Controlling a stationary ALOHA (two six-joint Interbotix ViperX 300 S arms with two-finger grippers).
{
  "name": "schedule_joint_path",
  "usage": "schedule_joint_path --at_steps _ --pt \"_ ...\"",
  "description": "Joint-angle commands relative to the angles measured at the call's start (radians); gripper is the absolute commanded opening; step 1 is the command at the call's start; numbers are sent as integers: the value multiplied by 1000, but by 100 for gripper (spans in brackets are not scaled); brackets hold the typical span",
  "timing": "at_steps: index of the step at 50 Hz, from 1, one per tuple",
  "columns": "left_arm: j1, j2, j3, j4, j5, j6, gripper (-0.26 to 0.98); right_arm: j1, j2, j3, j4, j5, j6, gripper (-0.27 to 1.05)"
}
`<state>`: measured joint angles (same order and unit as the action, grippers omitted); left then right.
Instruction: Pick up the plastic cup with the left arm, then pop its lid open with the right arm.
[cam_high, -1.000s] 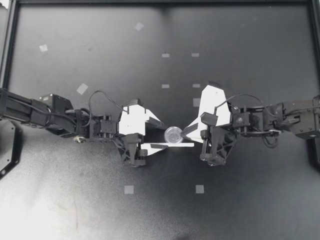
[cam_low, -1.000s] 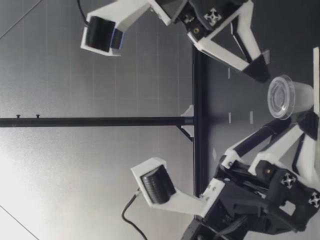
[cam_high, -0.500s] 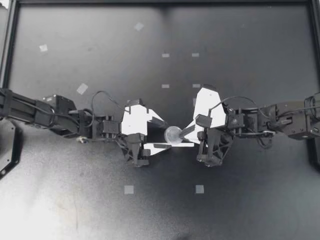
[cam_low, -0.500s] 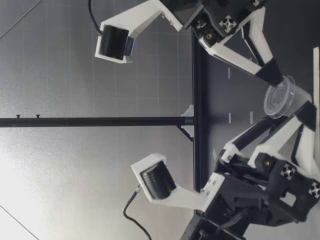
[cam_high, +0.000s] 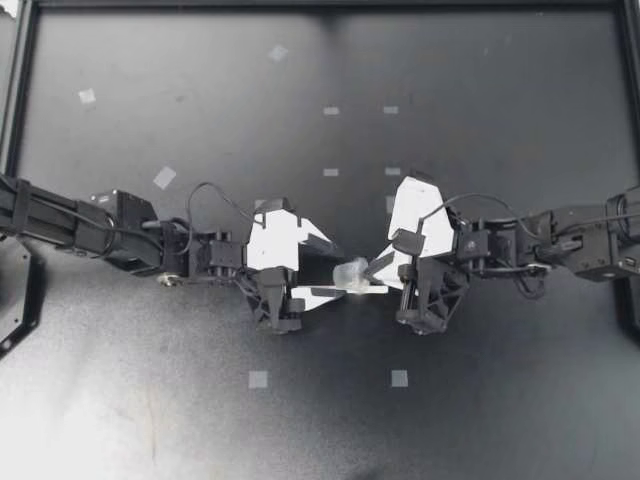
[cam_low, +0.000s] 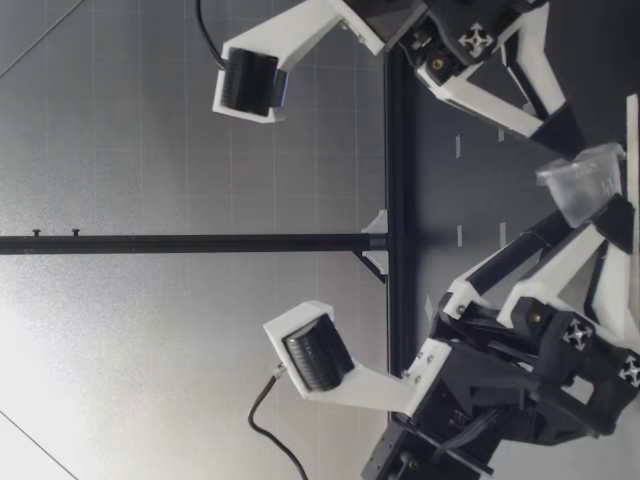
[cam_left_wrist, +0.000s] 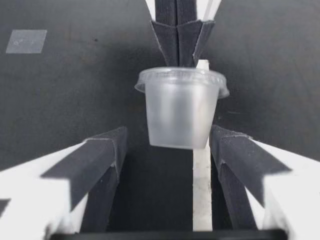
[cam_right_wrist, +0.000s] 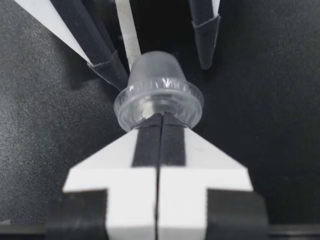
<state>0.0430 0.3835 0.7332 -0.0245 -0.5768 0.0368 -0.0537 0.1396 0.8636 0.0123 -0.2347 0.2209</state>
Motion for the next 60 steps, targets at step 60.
schedule_joint_path --at_steps 60 --pt "2 -275 133 0 -324 -3 18 -8 -439 167 3 -132 204 21"
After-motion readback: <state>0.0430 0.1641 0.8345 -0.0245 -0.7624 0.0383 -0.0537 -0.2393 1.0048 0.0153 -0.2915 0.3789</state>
